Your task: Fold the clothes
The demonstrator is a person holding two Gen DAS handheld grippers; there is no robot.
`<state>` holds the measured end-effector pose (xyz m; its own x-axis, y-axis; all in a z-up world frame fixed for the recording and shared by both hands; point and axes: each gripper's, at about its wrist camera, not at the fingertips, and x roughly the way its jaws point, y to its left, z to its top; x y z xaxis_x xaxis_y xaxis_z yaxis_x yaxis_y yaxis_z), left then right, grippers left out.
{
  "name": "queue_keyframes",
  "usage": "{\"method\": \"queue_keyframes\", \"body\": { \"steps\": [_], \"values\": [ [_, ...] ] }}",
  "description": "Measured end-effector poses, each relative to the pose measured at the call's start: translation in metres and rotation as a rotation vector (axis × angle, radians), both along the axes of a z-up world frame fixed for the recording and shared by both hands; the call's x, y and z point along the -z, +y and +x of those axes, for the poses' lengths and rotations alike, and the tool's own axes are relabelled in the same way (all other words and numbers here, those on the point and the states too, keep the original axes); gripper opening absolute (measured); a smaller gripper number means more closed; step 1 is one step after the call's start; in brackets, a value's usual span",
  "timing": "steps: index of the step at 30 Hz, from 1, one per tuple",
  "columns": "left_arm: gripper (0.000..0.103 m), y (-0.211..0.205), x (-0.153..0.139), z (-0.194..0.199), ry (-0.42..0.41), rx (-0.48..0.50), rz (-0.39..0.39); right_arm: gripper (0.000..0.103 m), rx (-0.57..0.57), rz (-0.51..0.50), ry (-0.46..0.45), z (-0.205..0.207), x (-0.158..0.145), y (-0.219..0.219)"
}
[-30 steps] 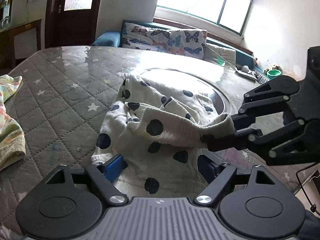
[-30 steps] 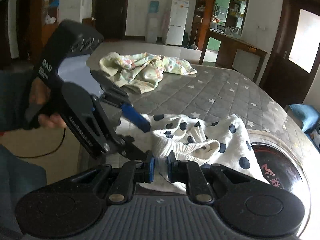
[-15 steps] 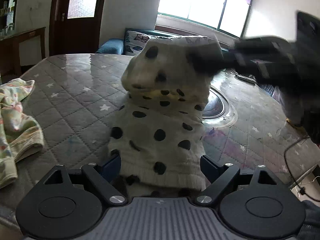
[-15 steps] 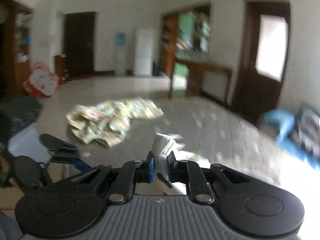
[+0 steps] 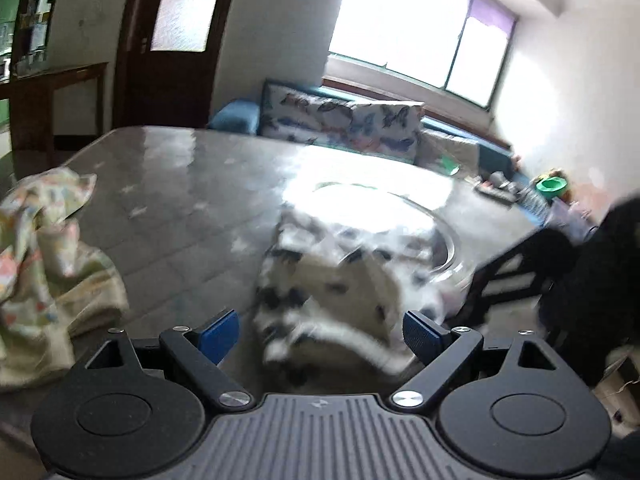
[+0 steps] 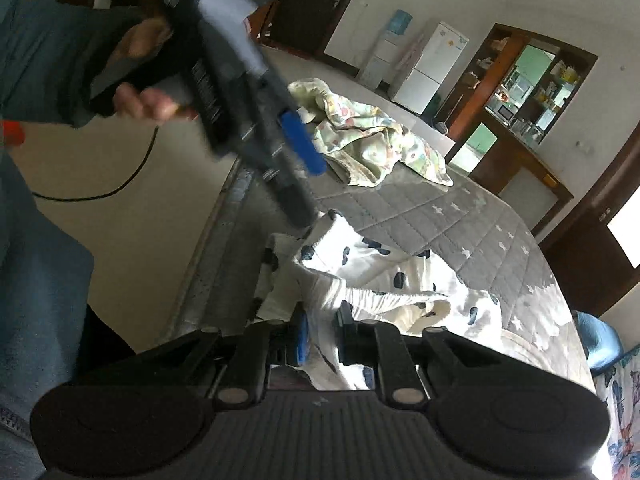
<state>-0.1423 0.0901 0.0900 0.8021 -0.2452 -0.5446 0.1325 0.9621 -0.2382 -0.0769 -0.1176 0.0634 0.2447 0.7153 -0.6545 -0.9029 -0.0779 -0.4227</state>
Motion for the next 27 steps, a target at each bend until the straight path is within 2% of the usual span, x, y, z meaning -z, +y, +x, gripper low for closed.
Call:
{"method": "queue_keyframes", "body": {
  "steps": [5,7,10,11,12,15,18,25,27],
  "values": [
    [0.082,-0.028,0.002,0.041,0.040,0.054,0.026,0.016,-0.021,-0.018,-0.051,-0.011,0.015,0.012],
    [0.081,-0.032,0.006,0.060,0.066,0.045,0.011,0.017,-0.023,-0.016,-0.061,-0.013,0.017,0.012],
    [0.080,-0.037,0.007,0.077,0.064,0.002,0.036,0.017,-0.021,-0.012,-0.067,-0.014,0.020,0.012],
    [0.072,-0.037,0.008,0.080,0.068,0.001,0.029,0.017,-0.020,-0.011,-0.068,-0.014,0.022,0.012],
    [0.056,-0.036,0.009,0.082,0.074,0.004,0.018,0.017,-0.019,-0.010,-0.071,-0.015,0.023,0.012],
    [0.025,-0.023,0.018,0.081,0.103,0.004,-0.017,0.017,-0.016,-0.005,-0.074,-0.015,0.026,0.010],
    [0.016,-0.010,0.019,0.067,0.101,-0.037,-0.020,0.017,-0.012,0.000,-0.070,-0.016,0.028,0.007],
    [0.014,0.019,0.014,0.020,0.090,-0.117,-0.027,0.019,-0.021,0.009,-0.084,-0.024,0.031,0.000],
    [0.019,0.023,0.018,0.014,0.104,-0.131,-0.006,0.022,-0.027,0.009,-0.088,-0.026,0.031,0.003]
  ]
}}
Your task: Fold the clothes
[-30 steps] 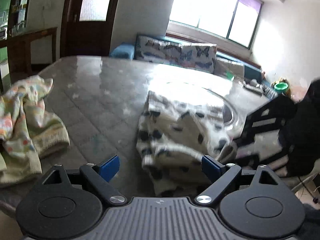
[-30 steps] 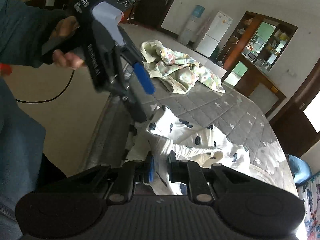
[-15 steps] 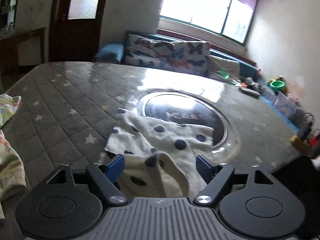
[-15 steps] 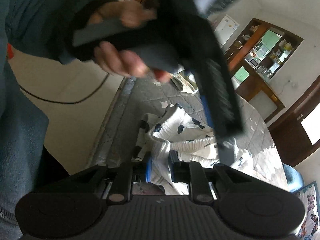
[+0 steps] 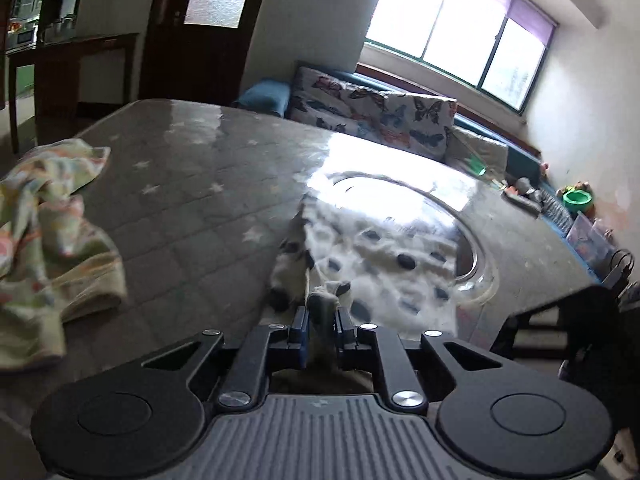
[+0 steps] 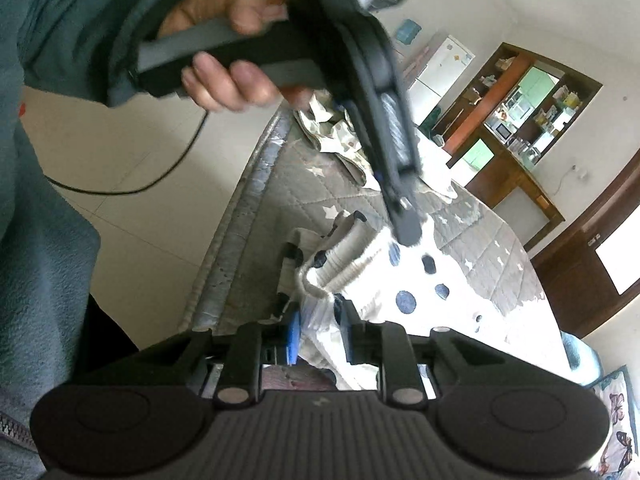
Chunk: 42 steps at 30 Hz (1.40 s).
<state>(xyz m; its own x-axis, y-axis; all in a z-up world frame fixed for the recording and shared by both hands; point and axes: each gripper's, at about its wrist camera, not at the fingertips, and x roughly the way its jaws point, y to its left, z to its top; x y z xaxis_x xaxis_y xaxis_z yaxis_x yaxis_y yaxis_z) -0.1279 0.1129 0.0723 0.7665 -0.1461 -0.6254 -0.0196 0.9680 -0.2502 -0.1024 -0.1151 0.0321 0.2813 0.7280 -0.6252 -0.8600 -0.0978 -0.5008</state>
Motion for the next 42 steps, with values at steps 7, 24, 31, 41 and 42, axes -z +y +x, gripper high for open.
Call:
{"method": "queue_keyframes", "body": {
  "steps": [7,24,31,41,42],
  "values": [
    [0.043,0.012,-0.009,-0.008,-0.010,-0.035,0.050,0.036,-0.009,-0.016,0.009,-0.002,-0.003,0.009],
    [0.026,0.008,0.001,0.018,0.021,0.011,-0.032,0.032,0.186,0.049,0.333,0.042,-0.035,0.009],
    [0.016,0.007,-0.003,0.019,0.010,0.021,-0.040,0.016,0.162,0.025,0.348,0.040,-0.028,0.016],
    [0.016,0.003,-0.026,0.000,-0.050,0.063,-0.055,0.001,0.174,0.096,0.354,0.035,-0.056,-0.008],
    [0.016,0.002,-0.025,-0.001,-0.046,0.062,-0.049,0.001,0.170,0.099,0.353,0.033,-0.059,-0.010]
  ]
}}
